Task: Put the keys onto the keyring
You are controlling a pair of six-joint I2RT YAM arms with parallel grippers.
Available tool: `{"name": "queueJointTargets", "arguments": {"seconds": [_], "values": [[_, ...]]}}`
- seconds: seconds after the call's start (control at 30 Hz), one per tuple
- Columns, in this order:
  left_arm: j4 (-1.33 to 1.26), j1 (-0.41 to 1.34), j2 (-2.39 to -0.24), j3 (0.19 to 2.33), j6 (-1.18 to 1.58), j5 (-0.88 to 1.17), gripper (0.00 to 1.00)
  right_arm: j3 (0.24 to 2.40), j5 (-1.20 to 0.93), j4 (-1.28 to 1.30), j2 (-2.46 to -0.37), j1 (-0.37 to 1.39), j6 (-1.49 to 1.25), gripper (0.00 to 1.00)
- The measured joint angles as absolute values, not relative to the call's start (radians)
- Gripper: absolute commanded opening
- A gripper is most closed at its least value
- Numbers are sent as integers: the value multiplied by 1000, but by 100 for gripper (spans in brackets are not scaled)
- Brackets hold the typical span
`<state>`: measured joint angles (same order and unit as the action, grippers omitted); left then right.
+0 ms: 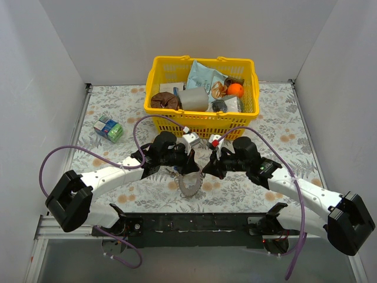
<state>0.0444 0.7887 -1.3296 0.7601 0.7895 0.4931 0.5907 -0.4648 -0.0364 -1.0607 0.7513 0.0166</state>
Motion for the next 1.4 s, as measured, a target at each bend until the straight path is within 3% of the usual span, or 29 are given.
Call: {"name": "queueJointTargets", "arguments": {"seconds": [1.4], "values": [[-39, 796, -1240, 711, 816, 511, 0, 542, -519, -87, -1102, 688, -31, 1]]}}
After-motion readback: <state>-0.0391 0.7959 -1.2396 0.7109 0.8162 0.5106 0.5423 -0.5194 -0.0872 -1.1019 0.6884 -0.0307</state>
